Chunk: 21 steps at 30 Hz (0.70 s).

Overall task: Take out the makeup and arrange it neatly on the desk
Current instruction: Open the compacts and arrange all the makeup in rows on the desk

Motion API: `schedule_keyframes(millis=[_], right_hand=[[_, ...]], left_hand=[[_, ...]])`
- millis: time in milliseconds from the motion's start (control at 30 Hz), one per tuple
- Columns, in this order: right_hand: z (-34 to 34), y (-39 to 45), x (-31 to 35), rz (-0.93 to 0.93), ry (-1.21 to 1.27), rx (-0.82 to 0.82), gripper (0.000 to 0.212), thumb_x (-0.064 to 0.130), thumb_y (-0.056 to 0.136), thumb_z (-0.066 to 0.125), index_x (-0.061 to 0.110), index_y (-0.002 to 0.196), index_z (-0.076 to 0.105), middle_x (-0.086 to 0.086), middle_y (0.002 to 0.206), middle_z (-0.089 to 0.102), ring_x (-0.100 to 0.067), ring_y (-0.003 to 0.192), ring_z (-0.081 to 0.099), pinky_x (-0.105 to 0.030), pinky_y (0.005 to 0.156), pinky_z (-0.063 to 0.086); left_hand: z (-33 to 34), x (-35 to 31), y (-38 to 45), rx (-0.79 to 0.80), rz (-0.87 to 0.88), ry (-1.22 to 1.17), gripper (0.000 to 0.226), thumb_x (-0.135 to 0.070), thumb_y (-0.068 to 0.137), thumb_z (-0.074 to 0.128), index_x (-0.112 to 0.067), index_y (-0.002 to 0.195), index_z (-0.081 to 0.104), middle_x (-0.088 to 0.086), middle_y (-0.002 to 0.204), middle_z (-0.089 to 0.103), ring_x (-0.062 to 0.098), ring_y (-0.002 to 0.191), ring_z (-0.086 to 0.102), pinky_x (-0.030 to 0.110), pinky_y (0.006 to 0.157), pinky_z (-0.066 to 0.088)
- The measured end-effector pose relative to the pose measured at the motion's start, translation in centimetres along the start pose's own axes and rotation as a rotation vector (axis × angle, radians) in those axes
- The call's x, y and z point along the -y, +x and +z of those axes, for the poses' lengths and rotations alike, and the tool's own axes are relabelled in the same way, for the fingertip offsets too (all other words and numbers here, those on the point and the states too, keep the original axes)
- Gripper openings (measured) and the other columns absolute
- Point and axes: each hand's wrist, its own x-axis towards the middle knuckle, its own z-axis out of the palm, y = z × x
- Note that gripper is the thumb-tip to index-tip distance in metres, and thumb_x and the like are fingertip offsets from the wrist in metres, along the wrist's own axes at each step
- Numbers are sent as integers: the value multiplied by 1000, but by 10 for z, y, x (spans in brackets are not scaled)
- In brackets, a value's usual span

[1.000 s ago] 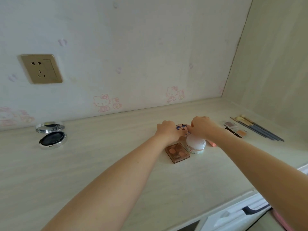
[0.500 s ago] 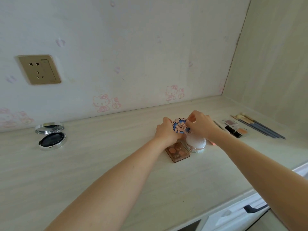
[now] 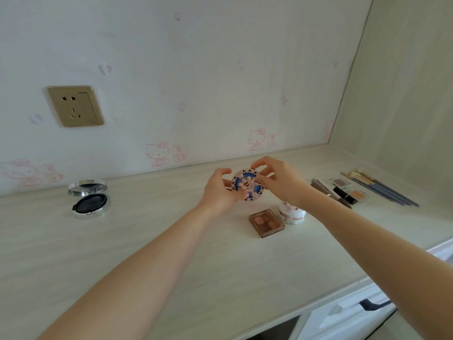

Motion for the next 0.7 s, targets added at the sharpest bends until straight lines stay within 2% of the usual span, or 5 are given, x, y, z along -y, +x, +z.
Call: schedule_keyframes(millis=[100,333,500,600,700], right_hand=[[7,-7,16,-6,115,38,20,19,91,60,32,106,59,3,95,65,-16,82,69,-40,75,59],[37,-25,60,-11,322,79,16,15,89,63,28,96,60,-4,97,62,-18,77,70,-33,67,61],[67,-41,86,28,497,137,13,14,88,64,17,100,62,-10,97,64,-16,80,71,-32,67,60],[87,-51,103,48,534,160,15,15,87,65,17,102,62,-10,98,64,-16,82,71,-31,66,60],[107,-61,118,59,554,188,23,14,89,63,19,111,60,-11,102,62,-18,86,69,-31,67,60]], left_hand=[[-26,-1,-18,0,35,-51,84,-4,66,85,-21,134,39,9,108,61,24,91,68,45,82,57],[-82,-3,-65,-61,9,-204,68,0,67,82,-25,120,50,8,103,68,21,83,72,32,68,60],[-120,3,-99,-74,-29,-316,50,2,69,80,-18,111,61,15,104,69,27,89,71,42,79,59],[-142,11,-116,-79,-35,-324,44,1,73,77,-14,112,63,13,106,70,27,92,71,41,81,58],[-161,23,-130,-120,-34,-320,43,-1,75,77,-14,114,65,6,109,70,22,93,71,34,77,58]])
